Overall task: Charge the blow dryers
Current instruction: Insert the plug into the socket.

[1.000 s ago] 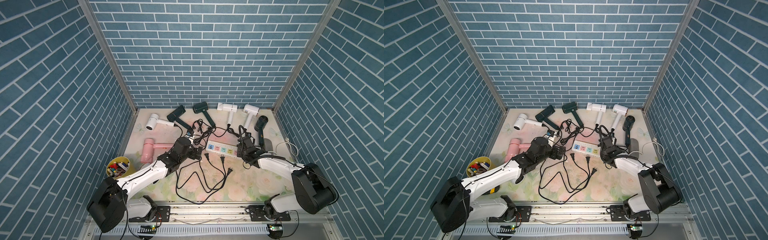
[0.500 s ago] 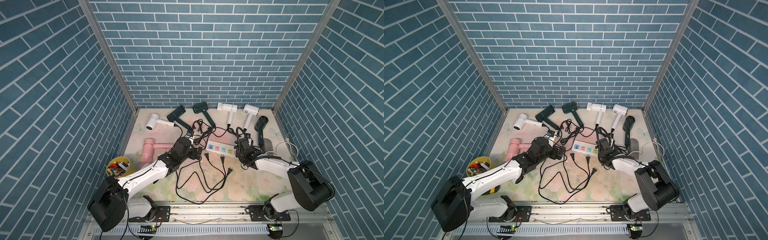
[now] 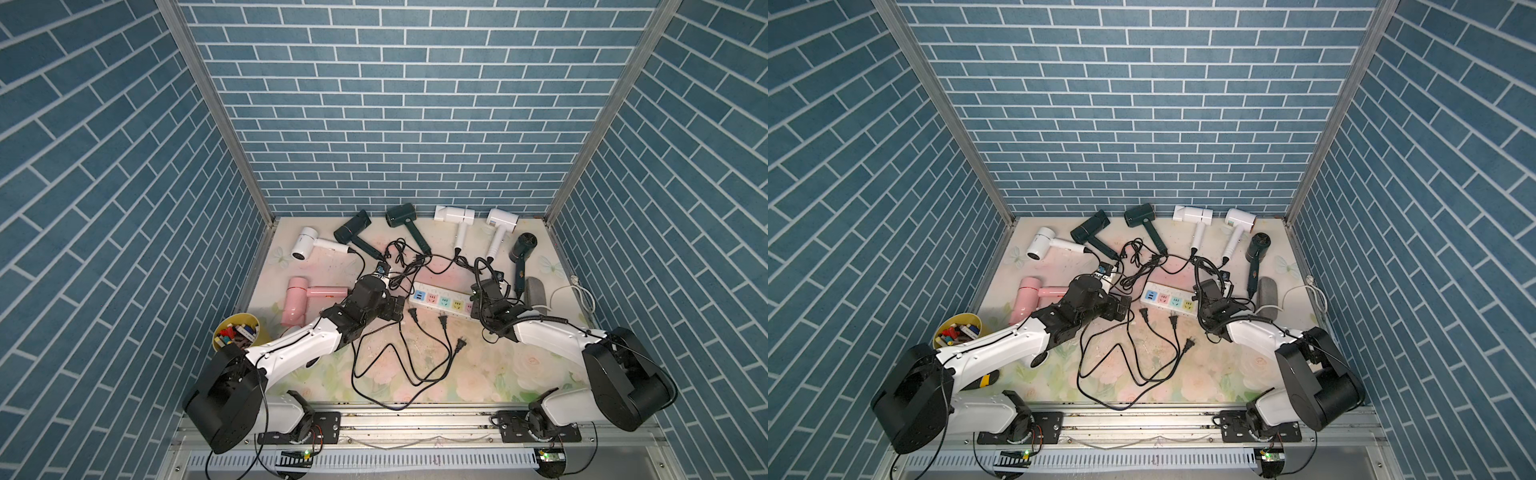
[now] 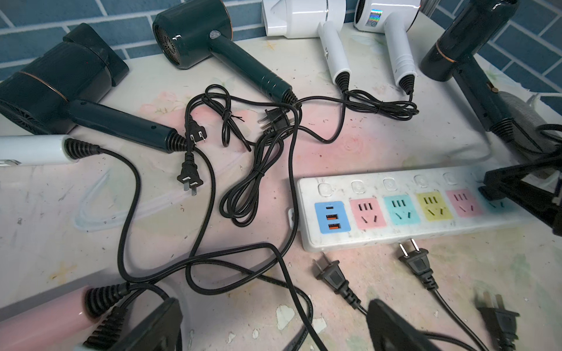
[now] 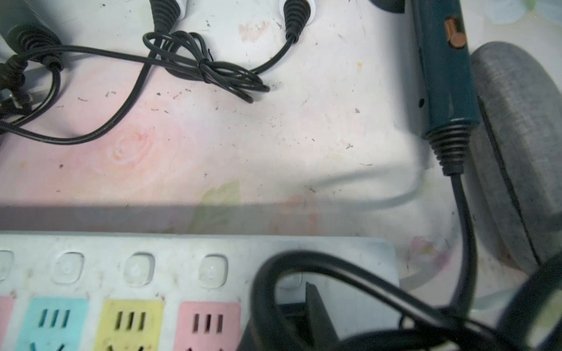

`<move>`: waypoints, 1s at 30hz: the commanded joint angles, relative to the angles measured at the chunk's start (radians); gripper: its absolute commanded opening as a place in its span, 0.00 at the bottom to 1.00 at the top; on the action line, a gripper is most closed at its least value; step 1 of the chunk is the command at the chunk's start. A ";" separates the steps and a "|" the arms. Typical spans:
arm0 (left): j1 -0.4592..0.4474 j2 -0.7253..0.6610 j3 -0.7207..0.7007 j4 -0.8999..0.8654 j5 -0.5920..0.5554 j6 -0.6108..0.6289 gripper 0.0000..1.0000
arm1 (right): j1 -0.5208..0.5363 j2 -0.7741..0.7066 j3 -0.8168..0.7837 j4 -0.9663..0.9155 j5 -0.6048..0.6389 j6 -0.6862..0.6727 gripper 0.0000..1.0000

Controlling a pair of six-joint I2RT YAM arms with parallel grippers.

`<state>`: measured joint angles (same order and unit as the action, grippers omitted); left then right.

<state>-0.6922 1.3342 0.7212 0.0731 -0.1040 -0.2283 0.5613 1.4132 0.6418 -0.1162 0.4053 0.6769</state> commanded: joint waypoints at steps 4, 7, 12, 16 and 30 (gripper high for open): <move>-0.001 0.004 0.006 0.007 0.002 0.005 0.99 | 0.025 0.054 -0.039 -0.335 -0.194 0.079 0.00; -0.001 0.008 0.007 0.005 0.003 0.005 1.00 | 0.025 0.078 -0.015 -0.364 -0.159 0.081 0.00; -0.001 -0.005 0.007 0.002 0.009 0.003 0.99 | 0.019 0.100 0.048 -0.425 -0.072 0.067 0.00; -0.001 -0.027 0.000 0.005 0.012 0.001 1.00 | -0.001 0.133 0.101 -0.437 -0.051 0.033 0.08; -0.001 -0.055 -0.006 -0.002 0.027 -0.001 0.99 | -0.066 0.040 0.252 -0.470 -0.234 -0.134 0.68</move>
<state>-0.6922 1.3014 0.7212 0.0731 -0.0856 -0.2291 0.5053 1.5070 0.8715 -0.5014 0.2771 0.6018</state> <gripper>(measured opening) 0.994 0.651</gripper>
